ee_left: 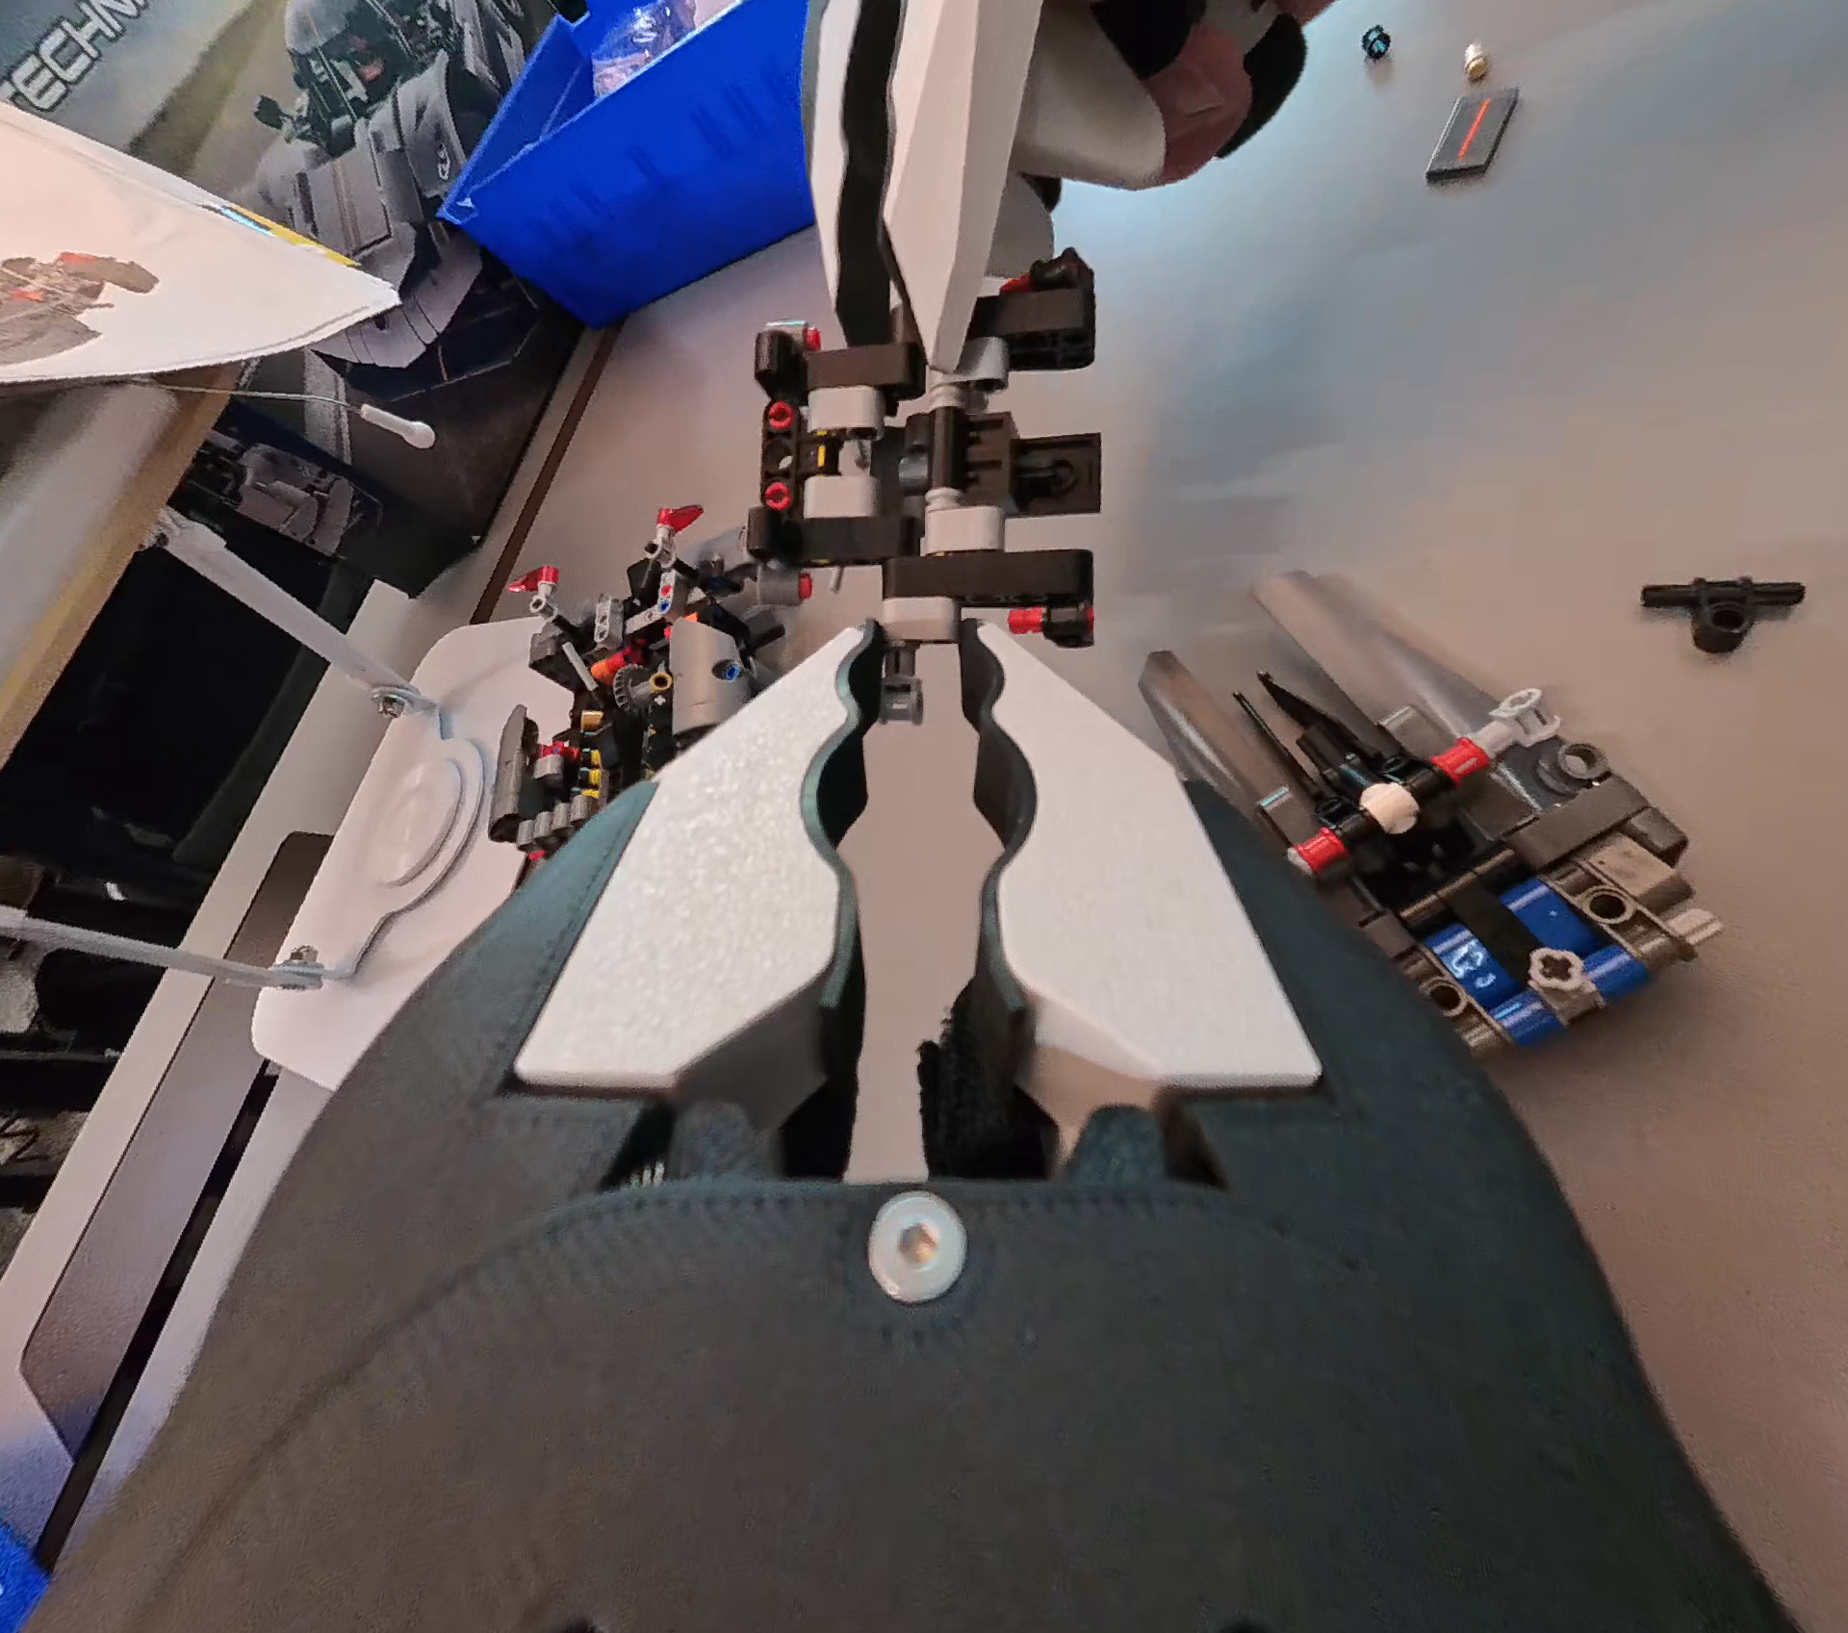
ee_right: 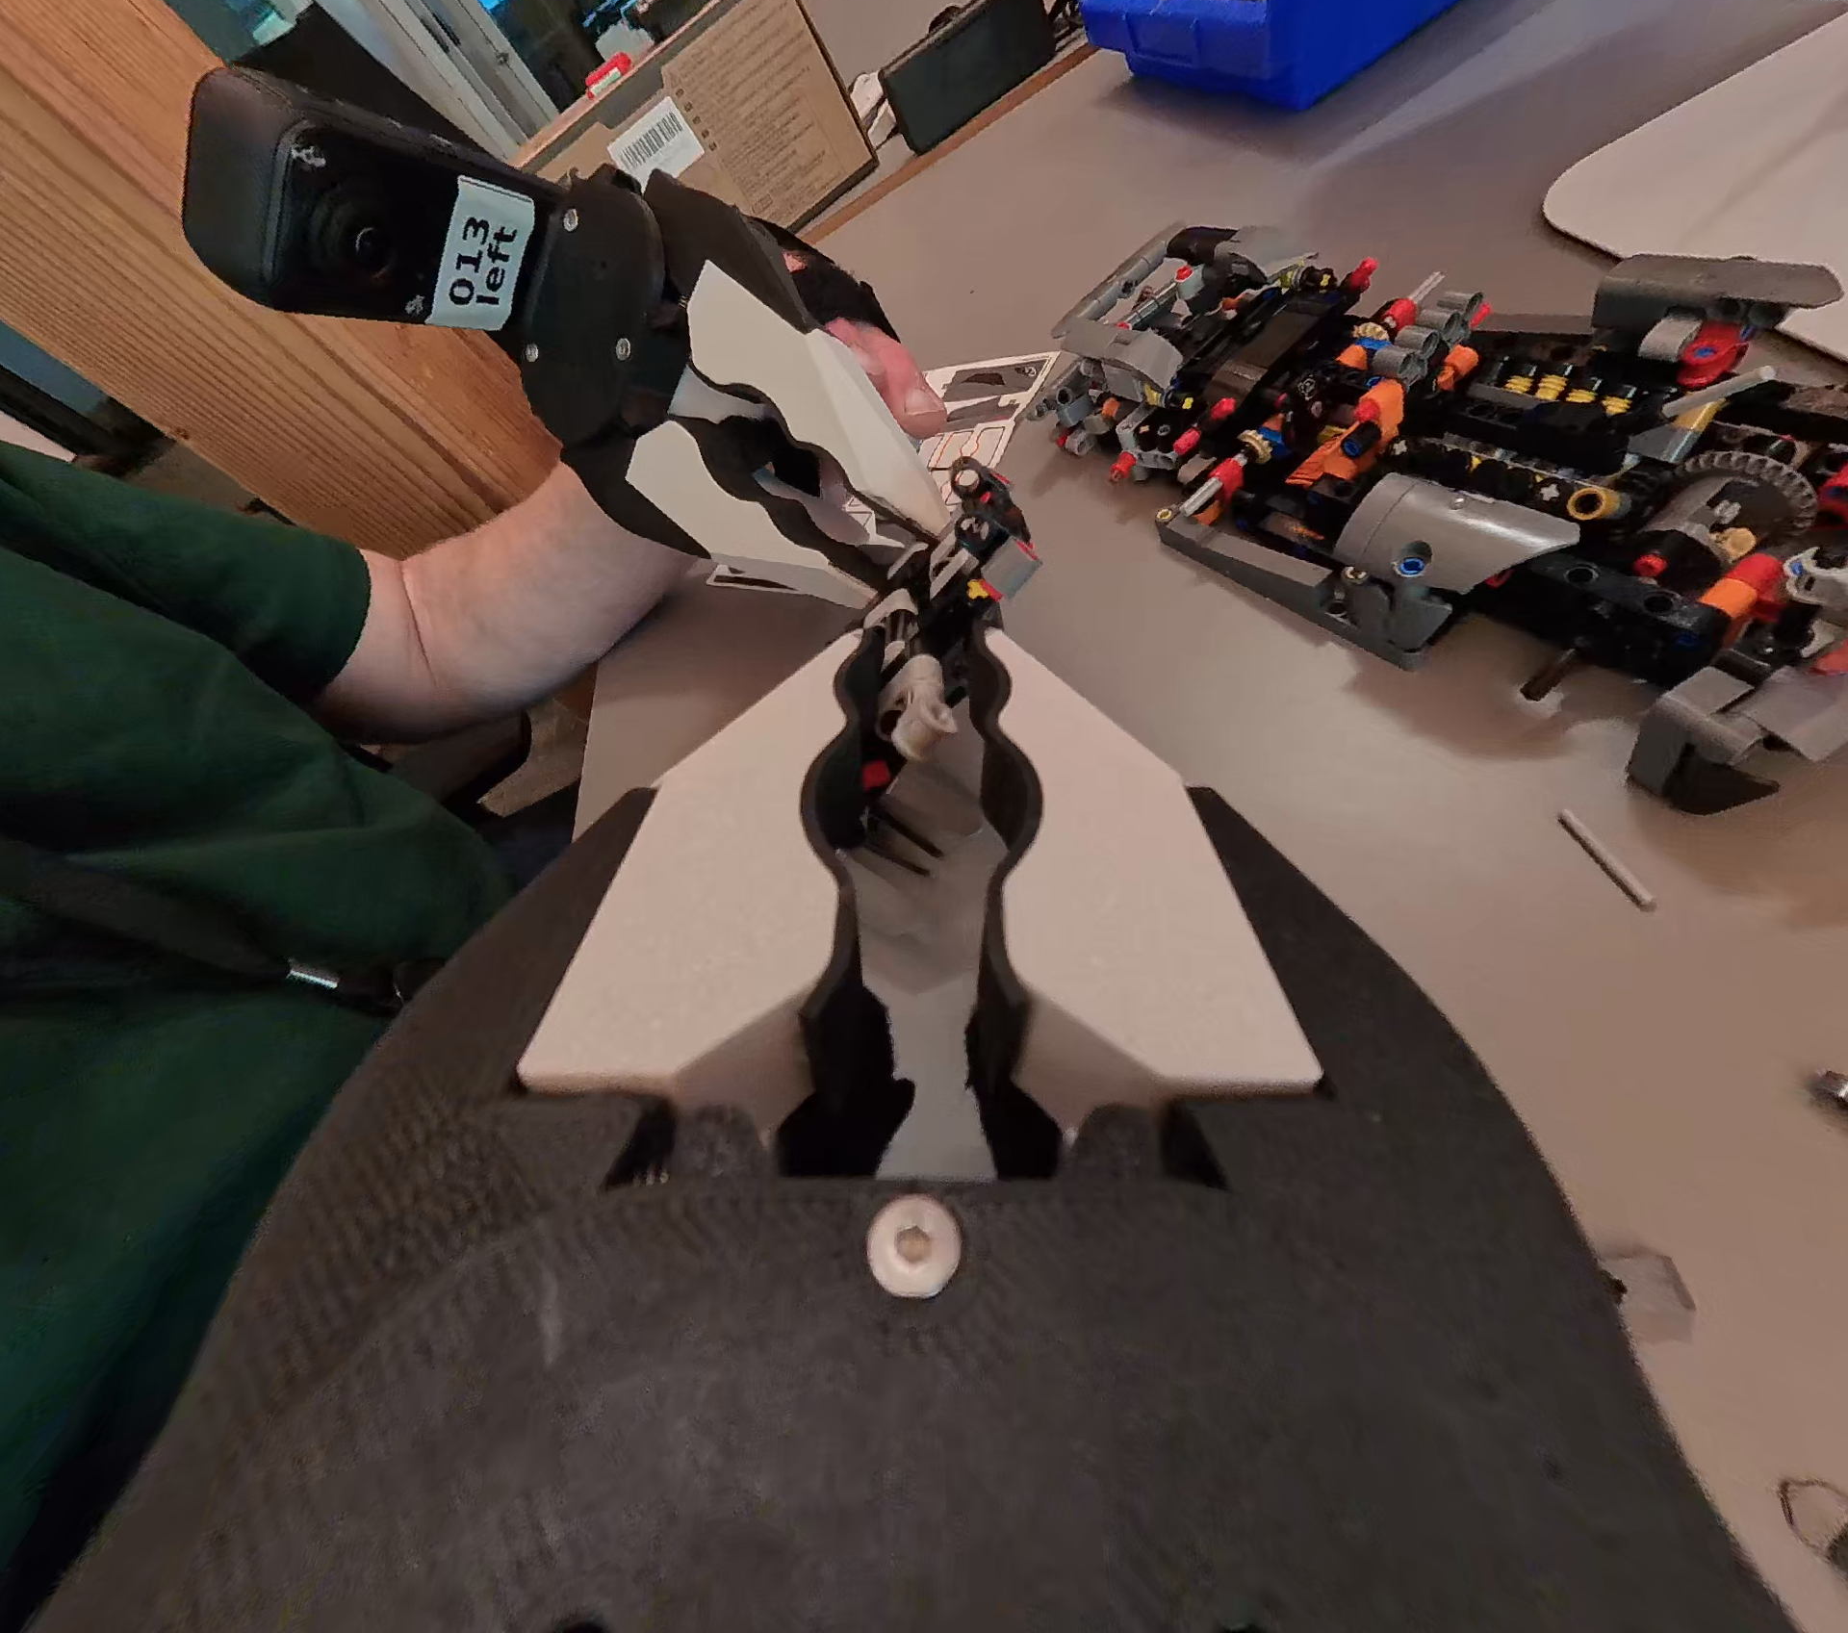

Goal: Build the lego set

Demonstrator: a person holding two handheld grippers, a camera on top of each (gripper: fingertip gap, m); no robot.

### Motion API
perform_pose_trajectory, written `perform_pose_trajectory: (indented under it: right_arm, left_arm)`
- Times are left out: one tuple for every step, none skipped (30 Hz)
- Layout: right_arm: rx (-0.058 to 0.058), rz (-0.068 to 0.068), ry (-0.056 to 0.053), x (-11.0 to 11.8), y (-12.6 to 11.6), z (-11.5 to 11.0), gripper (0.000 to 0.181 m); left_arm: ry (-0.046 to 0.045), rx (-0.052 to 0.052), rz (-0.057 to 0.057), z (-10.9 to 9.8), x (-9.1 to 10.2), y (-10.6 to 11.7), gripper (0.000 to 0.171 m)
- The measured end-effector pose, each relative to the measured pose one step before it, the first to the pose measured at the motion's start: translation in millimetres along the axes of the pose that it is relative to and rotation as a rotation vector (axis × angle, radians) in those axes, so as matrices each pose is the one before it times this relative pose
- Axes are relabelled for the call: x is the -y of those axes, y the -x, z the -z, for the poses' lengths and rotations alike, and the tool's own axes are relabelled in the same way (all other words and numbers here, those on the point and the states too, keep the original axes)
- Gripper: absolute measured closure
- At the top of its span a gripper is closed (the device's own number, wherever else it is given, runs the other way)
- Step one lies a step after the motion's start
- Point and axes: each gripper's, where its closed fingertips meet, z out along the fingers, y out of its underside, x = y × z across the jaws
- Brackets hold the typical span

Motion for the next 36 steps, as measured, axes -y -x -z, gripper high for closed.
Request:
perform_pose_trajectory:
  right_arm:
    - [-0.0008,-0.0051,-0.0097,0.98,0.23,0.78,0.166]
    - [0.0047,-0.0076,-0.0079,0.63,0.71,0.58,0.166]
    - [0.0041,-0.0057,-0.0080,0.55,0.52,0.49,0.166]
    - [-0.0003,-0.0055,-0.0069,0.42,-0.36,0.60,0.165]
    - [0.0005,-0.0062,-0.0049,0.36,-0.22,0.49,0.162]
    - [0.0003,-0.0046,-0.0042,0.16,-0.43,0.65,0.162]
    - [0.0008,-0.0032,-0.0046,0.29,-0.16,0.62,0.162]
    - [0.0002,-0.0036,-0.0052,0.68,-0.23,0.78,0.162]
    - [0.0010,-0.0007,-0.0060,0.80,0.27,0.76,0.162]
    - [-0.0007,0.0016,-0.0042,0.57,0.14,0.71,0.161]
    - [-0.0037,0.0020,-0.0048,0.82,-0.49,0.89,0.160]
    - [-0.0026,0.0046,-0.0041,0.86,-0.19,1.09,0.159]
    - [-0.0042,0.0127,-0.0025,0.79,0.00,1.19,0.159]
    - [-0.0083,0.0153,0.0018,0.12,-0.65,1.21,0.159]
    - [-0.0093,0.0123,0.0059,-0.31,-1.04,1.09,0.158]
    - [-0.0051,0.0133,0.0066,-0.22,-0.35,1.00,0.158]
    - [-0.0035,0.0106,0.0076,-0.47,-0.23,0.78,0.158]
    - [-0.0094,0.0062,0.0114,-0.76,-1.38,0.55,0.158]
    - [-0.0139,0.0071,0.0132,-0.72,-1.99,0.41,0.156]
    - [-0.0056,0.0070,0.0060,0.53,-0.43,0.34,0.152]
    - [-0.0003,0.0034,0.0006,1.56,0.29,0.20,0.149]
    - [-0.0001,0.0025,0.0003,1.73,0.12,0.16,0.148]
    - [-0.0031,0.0019,0.0009,1.63,-0.56,-0.02,0.146]
    - [-0.0011,-0.0004,0.0008,1.51,-0.82,-0.07,0.145]
    - [0.0005,-0.0013,0.0007,1.23,-1.00,0.04,0.144]
    - [0.0004,0.0024,0.0030,0.62,-0.91,-0.08,0.143]
    - [0.0000,0.0094,0.0099,-0.38,-0.59,-0.59,0.140]
    - [-0.0019,0.0166,0.0177,-1.83,-0.37,-1.10,0.136]
    - [-0.0074,0.0189,0.0182,-1.76,-1.08,-1.43,0.133]
    - [-0.0159,0.0156,0.0169,-1.65,-2.61,-1.72,0.131]
    - [-0.0116,0.0088,0.0142,-1.28,-2.54,-1.65,0.131]
    - [0.0040,-0.0017,0.0137,-1.31,-0.99,-2.09,0.131]
    - [0.0162,-0.0110,0.0114,-0.90,0.22,-2.10,0.131]
    - [0.0240,-0.0163,0.0047,-0.15,0.81,-2.25,0.131]
    - [0.0365,-0.0249,0.0056,-0.47,2.44,-2.51,0.132]
    - [0.0376,-0.0327,0.0159,-2.11,1.86,-2.66,0.135]
  left_arm:
    - [-0.00730,0.0000,0.0040,0.24,1.07,0.43,0.158]
    - [-0.00489,-0.0037,0.0041,-0.05,0.72,-0.07,0.158]
    - [-0.00271,-0.0009,0.0013,-0.15,0.46,0.24,0.158]
    - [0.00085,0.0008,0.0006,-0.33,-0.29,0.49,0.158]
    - [0.00081,0.0018,0.0007,-0.13,-0.38,0.60,0.158]
    - [-0.00282,0.0006,0.0030,0.20,0.05,0.51,0.158]
    - [-0.00646,0.0000,0.0042,0.47,0.60,0.46,0.158]
    - [-0.00516,-0.0010,0.0055,0.30,0.48,0.36,0.158]
    - [-0.00361,-0.0017,0.0043,0.31,0.31,0.16,0.158]
    - [-0.00397,-0.0001,0.0023,0.27,0.41,0.04,0.158]
    - [-0.00300,-0.0015,0.0032,0.06,0.19,-0.05,0.158]
    - [-0.00238,-0.0024,0.0033,0.02,0.12,-0.15,0.158]
    - [-0.00136,-0.0032,0.0042,-0.05,-0.04,-0.15,0.158]
    - [-0.00300,-0.0014,0.0031,0.01,0.15,0.09,0.158]
    - [-0.00153,-0.0018,0.0037,-0.03,-0.07,0.16,0.158]
    - [-0.00065,-0.0032,0.0028,-0.03,-0.22,-0.10,0.158]
    - [-0.00120,-0.0031,0.0024,-0.01,0.04,-0.20,0.158]
    - [-0.00106,-0.0027,0.0017,-0.07,0.00,-0.23,0.158]
    - [0.00232,-0.0002,-0.0003,-0.33,-0.45,-0.01,0.158]
    - [0.00397,0.0002,-0.0031,-0.42,-0.61,-0.16,0.158]
    - [0.00279,-0.0031,-0.0027,-0.37,-0.24,-0.68,0.158]
    - [0.00095,-0.0021,-0.0028,-0.29,0.06,-0.59,0.158]
    - [0.00118,0.0015,-0.0025,-0.23,0.12,-0.07,0.158]
    - [0.00064,0.0010,-0.0023,-0.20,0.22,-0.03,0.158]
    - [-0.00074,-0.0003,-0.0015,-0.05,0.40,-0.24,0.158]
    - [-0.00120,-0.0003,0.0005,-0.03,0.38,-0.07,0.158]
    - [-0.00031,-0.0005,0.0020,-0.09,0.04,0.08,0.158]
    - [0.00052,-0.0008,0.0019,-0.20,-0.22,0.01,0.158]
    - [-0.00022,-0.0015,0.0004,-0.12,-0.23,-0.13,0.158]
    - [-0.00166,-0.0028,-0.0009,0.10,0.10,-0.52,0.158]
    - [-0.00310,-0.0055,-0.0025,0.20,0.68,-0.98,0.158]
    - [-0.00377,-0.0031,-0.0063,0.40,1.02,-0.83,0.158]
    - [-0.00244,-0.0014,-0.0074,0.39,1.33,-0.64,0.158]
    - [-0.00069,-0.0025,-0.0064,0.21,1.06,-0.75,0.158]
    - [-0.00134,-0.0043,-0.0081,0.10,1.10,-1.16,0.158]
    - [-0.00082,-0.0043,-0.0107,0.05,1.15,-1.52,0.158]
